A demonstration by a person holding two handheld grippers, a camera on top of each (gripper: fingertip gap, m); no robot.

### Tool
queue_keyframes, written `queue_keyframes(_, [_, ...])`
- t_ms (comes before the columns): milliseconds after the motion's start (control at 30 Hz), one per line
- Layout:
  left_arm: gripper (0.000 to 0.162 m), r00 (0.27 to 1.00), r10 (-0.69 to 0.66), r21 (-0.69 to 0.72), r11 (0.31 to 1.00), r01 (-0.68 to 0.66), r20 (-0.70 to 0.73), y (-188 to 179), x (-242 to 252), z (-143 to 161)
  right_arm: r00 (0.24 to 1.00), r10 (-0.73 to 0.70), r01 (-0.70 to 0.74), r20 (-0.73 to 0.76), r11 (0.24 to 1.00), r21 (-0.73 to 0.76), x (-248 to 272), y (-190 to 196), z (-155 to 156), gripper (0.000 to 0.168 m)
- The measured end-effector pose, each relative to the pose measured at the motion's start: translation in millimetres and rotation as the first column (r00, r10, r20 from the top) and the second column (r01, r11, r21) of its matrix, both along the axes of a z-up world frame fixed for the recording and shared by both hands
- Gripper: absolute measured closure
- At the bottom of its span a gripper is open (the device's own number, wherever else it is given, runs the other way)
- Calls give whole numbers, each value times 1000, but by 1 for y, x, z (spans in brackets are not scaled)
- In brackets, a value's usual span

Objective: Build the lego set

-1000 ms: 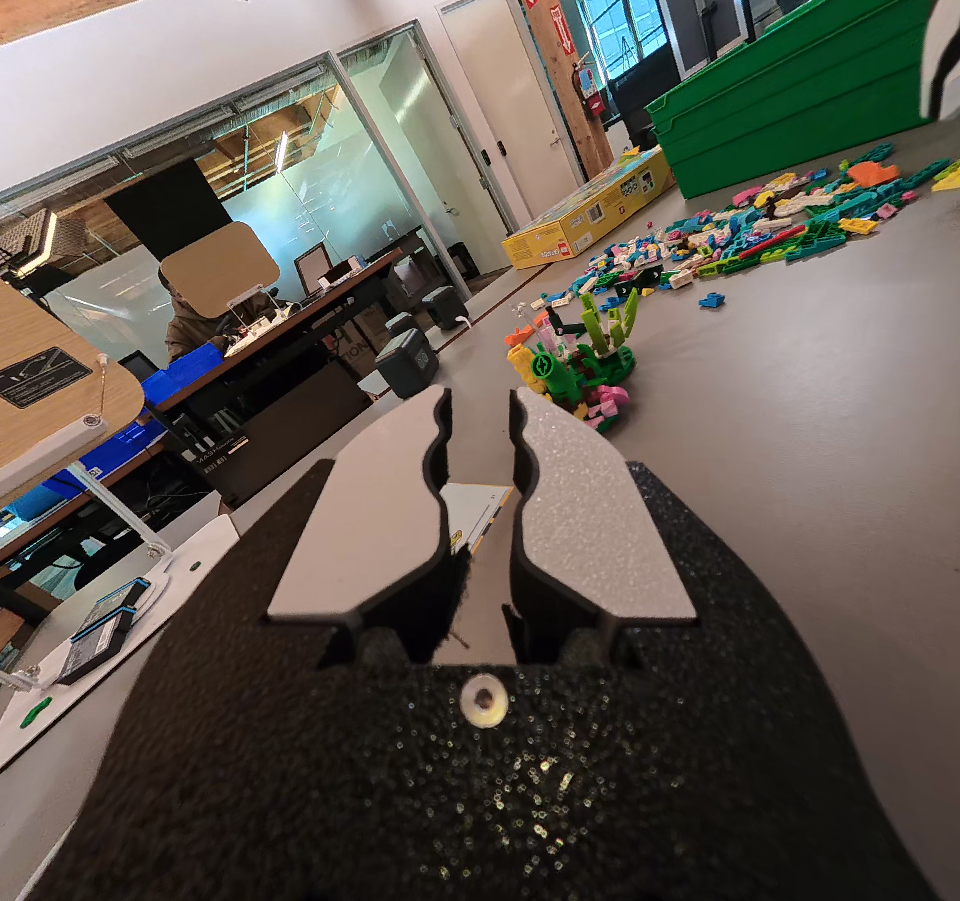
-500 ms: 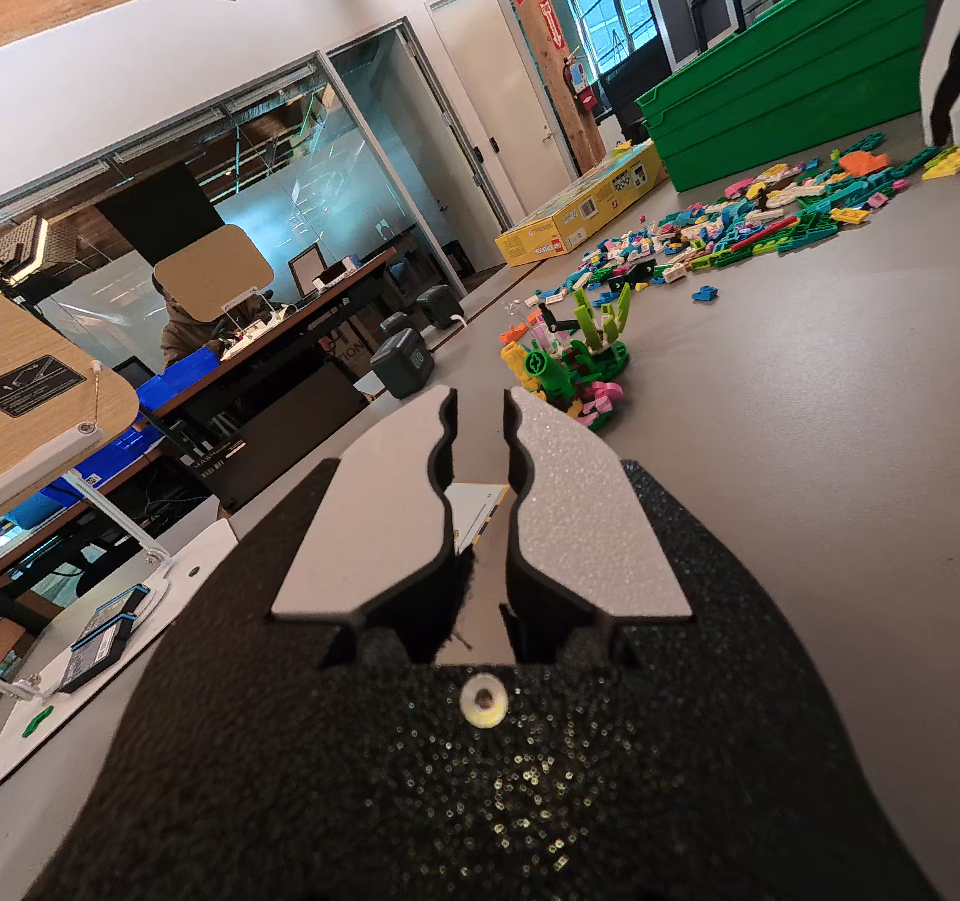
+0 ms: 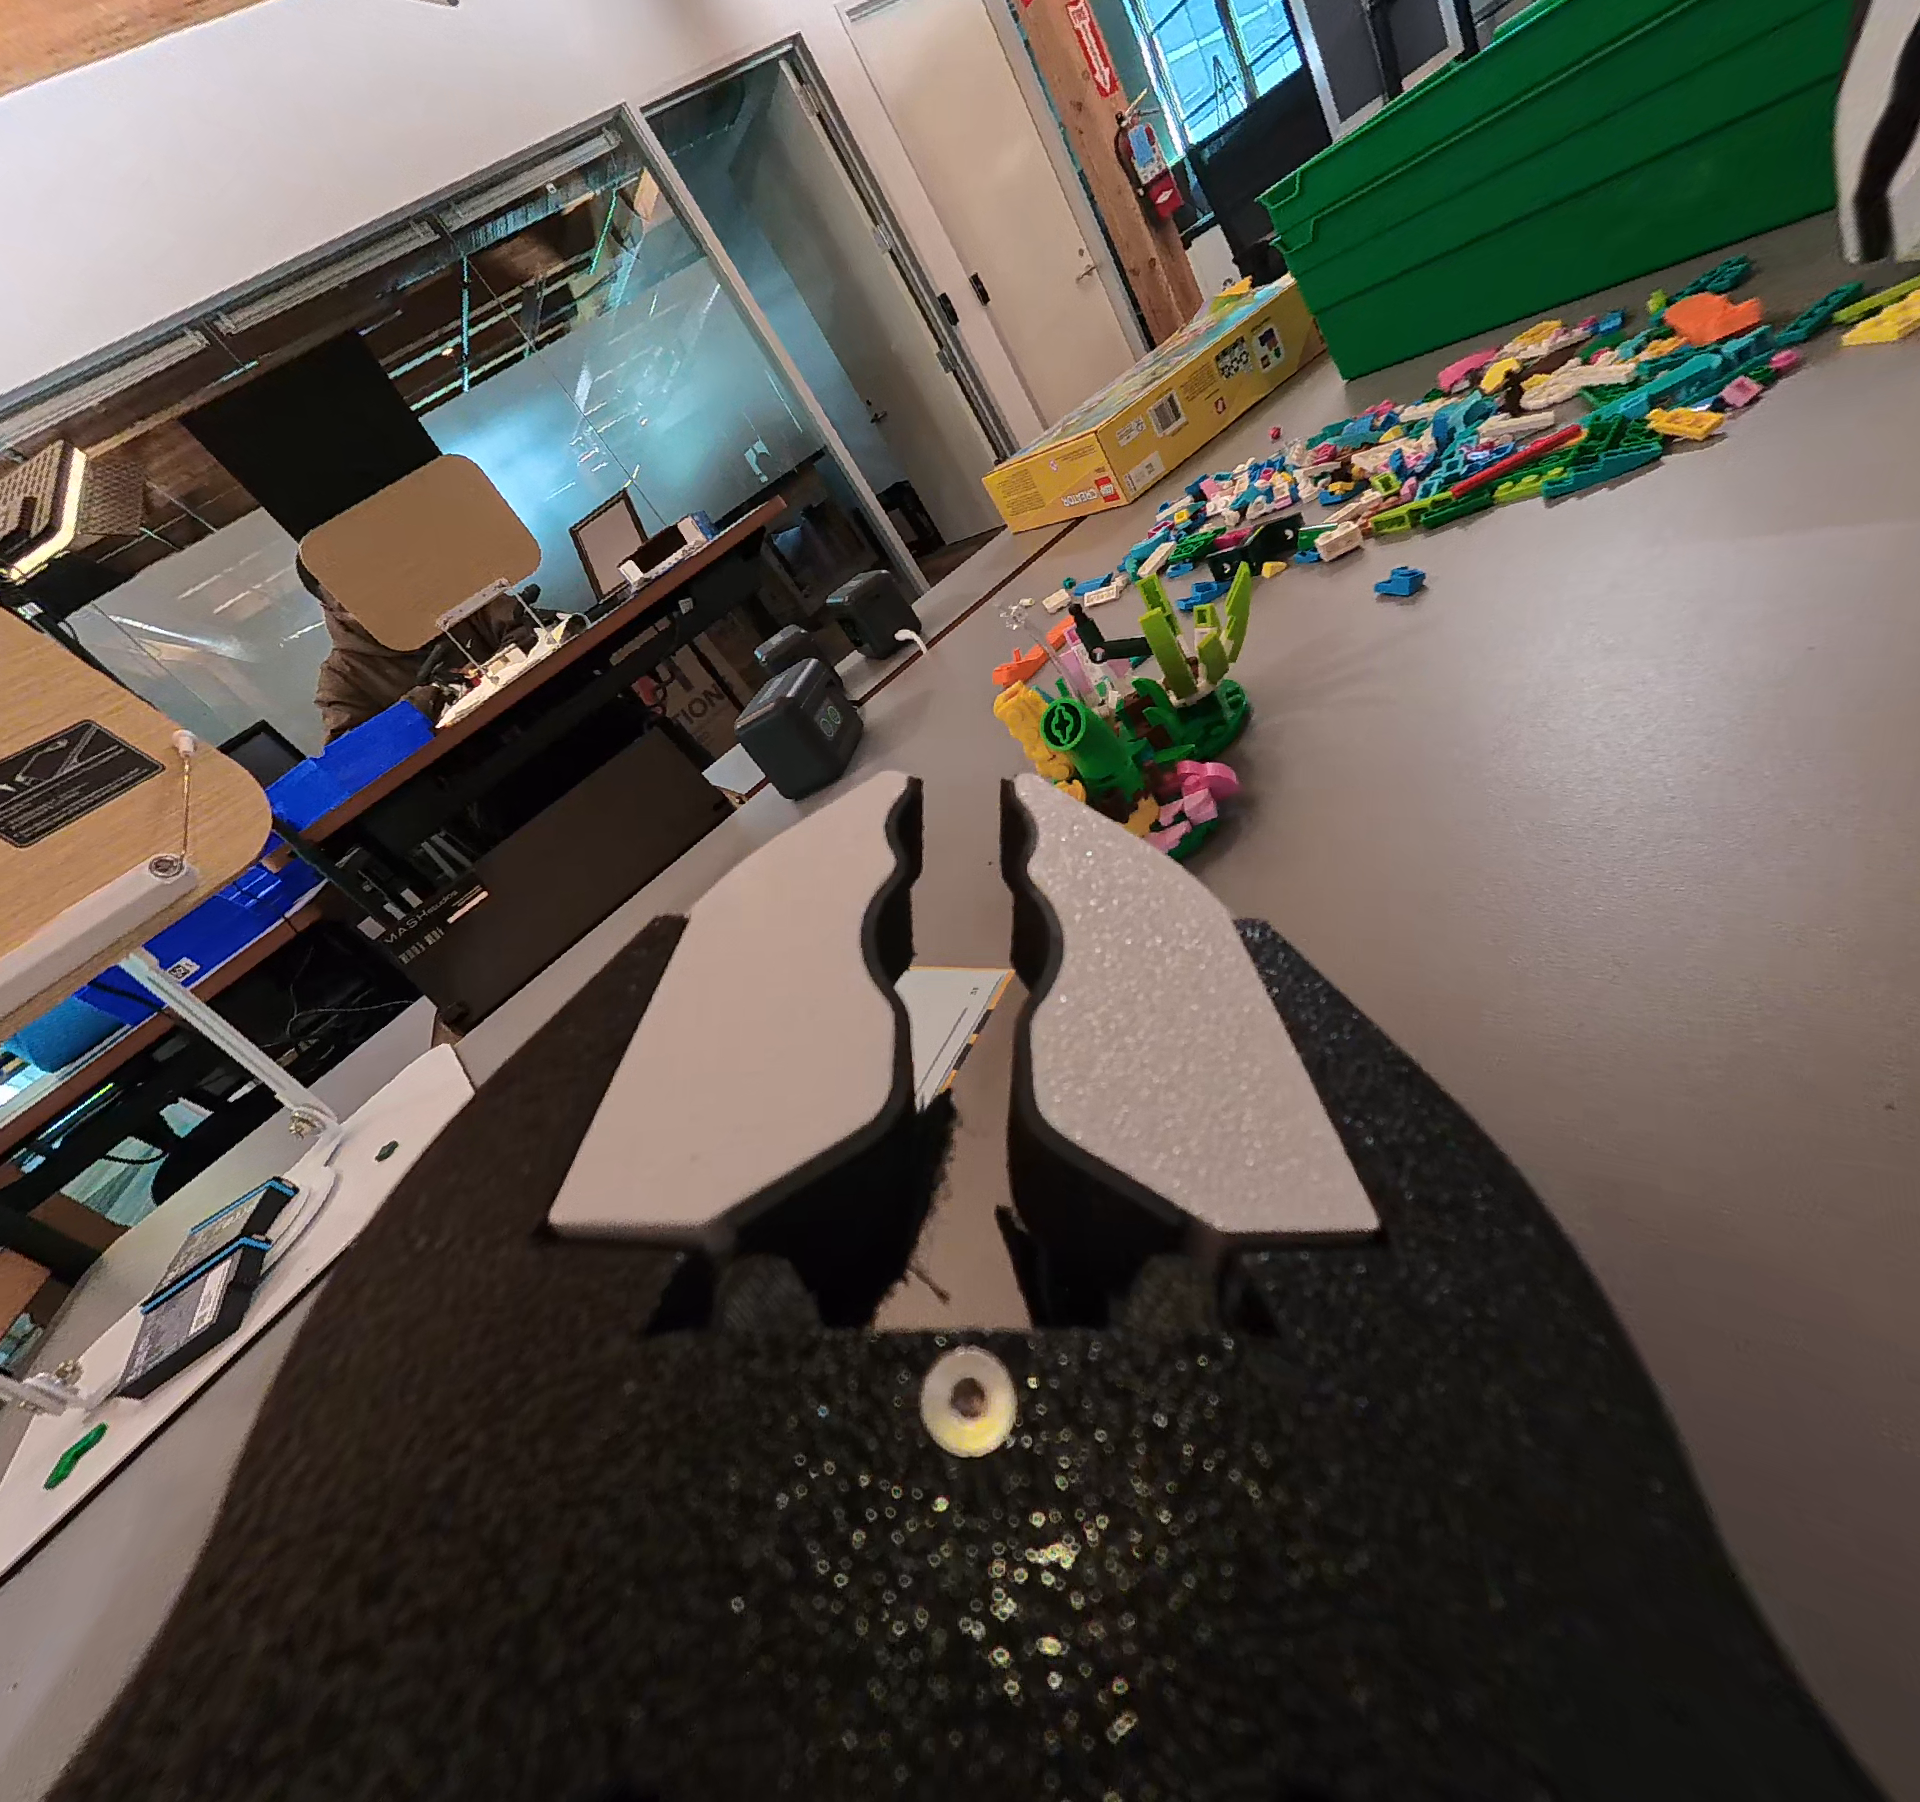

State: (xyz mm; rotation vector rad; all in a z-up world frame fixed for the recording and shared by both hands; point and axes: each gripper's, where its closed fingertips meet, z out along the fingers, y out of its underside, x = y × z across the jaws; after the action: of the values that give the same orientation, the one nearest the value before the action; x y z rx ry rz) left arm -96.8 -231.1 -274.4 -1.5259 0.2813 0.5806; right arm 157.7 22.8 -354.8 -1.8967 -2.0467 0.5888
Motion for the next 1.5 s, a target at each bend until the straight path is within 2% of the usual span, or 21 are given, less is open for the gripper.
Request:
queue_keyframes(300, [150, 1000, -4, -5, 1000, 4, -7, 1, 0, -1, 1000, 5, -3, 27, 999, -51, -4, -6, -9, 157])
queue_keyframes(633, [152, 1000, -9, -16, 1000, 9, -20, 1, 1, -3, 999, 13, -9, 40, 996, -91, -6, -11, -11, 165])
queue_keyframes(767, [153, 1000, -9, -17, 1000, 9, -19, 1, 0, -3, 1000, 30, -30, -7, 1000, -8, -14, -9, 0, 165])
queue_keyframes(867, [156, 1000, -19, -26, 999, 19, -14, 1, 2, -4, 985, 123, -108, -124, 987, 117, -41, -21, 21, 165])
queue_keyframes(967, [162, 998, -68, -53, 996, 69, 12, 2, 9, -7, 923, 292, -225, -252, 938, 263, -85, -53, 34, 164])
queue_keyframes(1067, [162, 997, -81, -51, 995, 82, 13, 1, 11, -6, 809, 460, -334, -366, 872, 357, -131, -104, 35, 165])
queue_keyframes(1167, [162, 997, -83, -50, 995, 83, 9, 1, 11, -6, 692, 587, -379, -420, 790, 481, -161, -148, 31, 165])
queue_keyframes(1300, [162, 995, -97, -61, 993, 97, -5, 1, 14, -8, 604, 701, -332, -378, 653, 680, -179, -172, 29, 165])
queue_keyframes(1400, [162, 993, -118, -70, 991, 118, 0, 3, 18, -8, 513, 754, -241, -410, 585, 774, -190, -188, 47, 165])
queue_keyframes(1467, [162, 981, -164, -50, 984, 170, 99, 4, 23, -4, 423, 808, -155, -409, 510, 846, -199, -202, 64, 165])
queue_keyframes(1500, [159, 953, -216, -50, 972, 231, 213, 4, 30, -3, 384, 840, -104, -383, 451, 886, -204, -208, 72, 165])
